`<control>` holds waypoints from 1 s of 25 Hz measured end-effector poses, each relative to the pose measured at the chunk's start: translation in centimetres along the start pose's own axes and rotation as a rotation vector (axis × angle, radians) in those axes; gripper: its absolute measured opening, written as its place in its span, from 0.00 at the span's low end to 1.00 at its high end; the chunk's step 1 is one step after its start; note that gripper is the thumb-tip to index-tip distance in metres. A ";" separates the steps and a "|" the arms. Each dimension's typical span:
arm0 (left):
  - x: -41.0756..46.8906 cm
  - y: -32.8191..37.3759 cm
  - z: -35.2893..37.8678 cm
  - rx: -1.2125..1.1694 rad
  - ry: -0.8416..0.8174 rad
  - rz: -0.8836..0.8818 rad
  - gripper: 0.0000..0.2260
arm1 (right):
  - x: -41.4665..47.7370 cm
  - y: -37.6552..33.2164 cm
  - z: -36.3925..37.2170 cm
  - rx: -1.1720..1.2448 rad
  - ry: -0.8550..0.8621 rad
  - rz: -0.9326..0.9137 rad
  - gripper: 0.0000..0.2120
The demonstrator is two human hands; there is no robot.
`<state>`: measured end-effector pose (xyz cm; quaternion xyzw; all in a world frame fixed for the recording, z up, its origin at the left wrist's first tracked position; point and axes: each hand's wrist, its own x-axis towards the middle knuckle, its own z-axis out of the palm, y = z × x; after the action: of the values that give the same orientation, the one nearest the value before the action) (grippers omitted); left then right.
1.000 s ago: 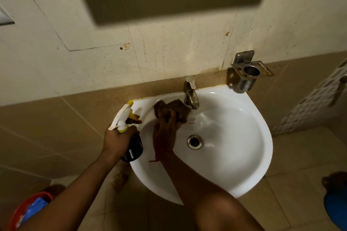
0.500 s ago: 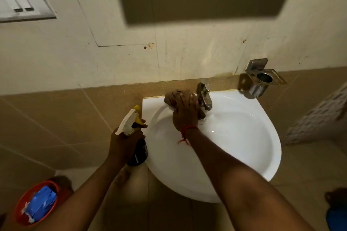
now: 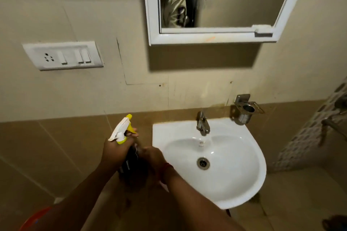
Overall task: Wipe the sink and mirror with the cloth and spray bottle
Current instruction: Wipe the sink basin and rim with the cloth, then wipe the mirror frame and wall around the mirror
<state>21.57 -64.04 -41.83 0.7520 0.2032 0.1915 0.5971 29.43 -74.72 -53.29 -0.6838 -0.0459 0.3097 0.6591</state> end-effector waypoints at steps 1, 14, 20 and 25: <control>0.2 2.3 -0.9 -0.019 -0.025 0.045 0.12 | -0.5 -2.3 0.0 0.157 0.085 -0.023 0.08; -1.3 25.6 -10.9 -0.079 -0.124 0.447 0.21 | -14.0 -24.8 -1.9 0.662 0.519 -0.466 0.15; -1.5 35.0 -10.5 -0.248 -0.046 0.506 0.09 | -20.4 -36.2 -2.2 0.872 0.386 -0.701 0.32; 1.2 41.7 -9.0 -0.274 -0.009 0.551 0.15 | -22.4 -44.4 -2.9 0.823 0.454 -0.858 0.22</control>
<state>21.07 -64.56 0.87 0.6920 -0.0388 0.3685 0.6196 28.18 -82.12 -4.09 -0.3440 -0.0523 -0.1423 0.9267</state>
